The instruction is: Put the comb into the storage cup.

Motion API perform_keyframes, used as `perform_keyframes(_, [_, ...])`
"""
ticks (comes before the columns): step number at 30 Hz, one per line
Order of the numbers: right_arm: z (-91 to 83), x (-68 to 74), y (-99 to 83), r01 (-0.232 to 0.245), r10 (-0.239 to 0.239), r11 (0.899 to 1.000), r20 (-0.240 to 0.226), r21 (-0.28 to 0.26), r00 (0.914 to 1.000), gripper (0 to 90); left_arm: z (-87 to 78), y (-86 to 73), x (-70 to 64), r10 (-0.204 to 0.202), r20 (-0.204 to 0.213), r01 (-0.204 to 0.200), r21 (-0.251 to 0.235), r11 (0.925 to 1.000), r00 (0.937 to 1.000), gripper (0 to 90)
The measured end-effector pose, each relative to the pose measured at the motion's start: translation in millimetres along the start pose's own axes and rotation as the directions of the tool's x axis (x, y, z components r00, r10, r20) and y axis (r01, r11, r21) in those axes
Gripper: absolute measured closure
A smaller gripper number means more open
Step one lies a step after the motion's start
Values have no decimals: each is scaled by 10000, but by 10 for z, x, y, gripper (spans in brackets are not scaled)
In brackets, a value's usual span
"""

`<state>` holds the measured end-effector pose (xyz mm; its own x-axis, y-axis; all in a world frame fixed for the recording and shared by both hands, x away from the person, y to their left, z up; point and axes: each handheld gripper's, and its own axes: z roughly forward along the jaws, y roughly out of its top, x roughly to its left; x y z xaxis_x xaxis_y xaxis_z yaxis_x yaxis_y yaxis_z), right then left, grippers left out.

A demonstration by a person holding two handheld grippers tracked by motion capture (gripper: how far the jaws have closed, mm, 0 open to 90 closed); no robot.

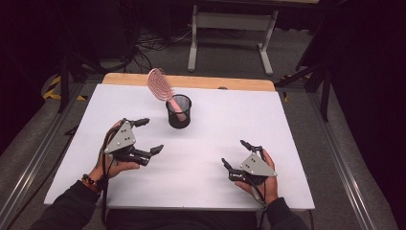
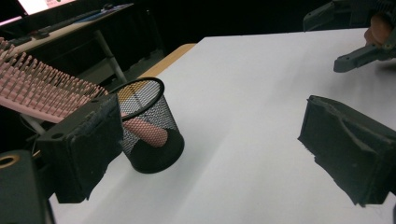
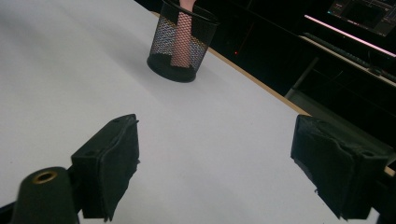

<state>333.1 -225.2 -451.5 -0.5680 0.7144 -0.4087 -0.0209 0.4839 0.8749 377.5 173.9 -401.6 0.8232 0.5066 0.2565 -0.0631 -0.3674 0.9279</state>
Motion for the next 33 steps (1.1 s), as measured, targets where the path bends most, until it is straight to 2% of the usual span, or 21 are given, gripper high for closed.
perform_keyframes(4, [1, 8, 4, 33, -33, 10000, -25, 8, 10000, 158, -30, -34, -14, 62, 94, -63, 61, 10000, 9999, 68])
perform_keyframes(11, [-3, 11, 8, 51, -51, 10000, -18, -5, 10000, 158, -109, -102, -19, 73, 6, -73, 81, 9999, 10000, 66])
perform_keyframes(17, [-4, 11, 10, 42, -42, 10000, -23, -14, 10000, 158, -165, -167, -42, 320, -79, -317, 339, 9989, 9995, 66])
perform_keyframes(21, [-8, 13, 15, 38, -38, 10000, -14, -54, 10000, 158, -204, -208, -53, 213, -74, -210, 339, 9992, 9997, 65])
perform_keyframes(33, [-9, 24, 26, 35, -36, 10000, -27, -58, 10000, 157, -331, -348, -99, 407, -209, -392, 686, 9969, 9990, 59])
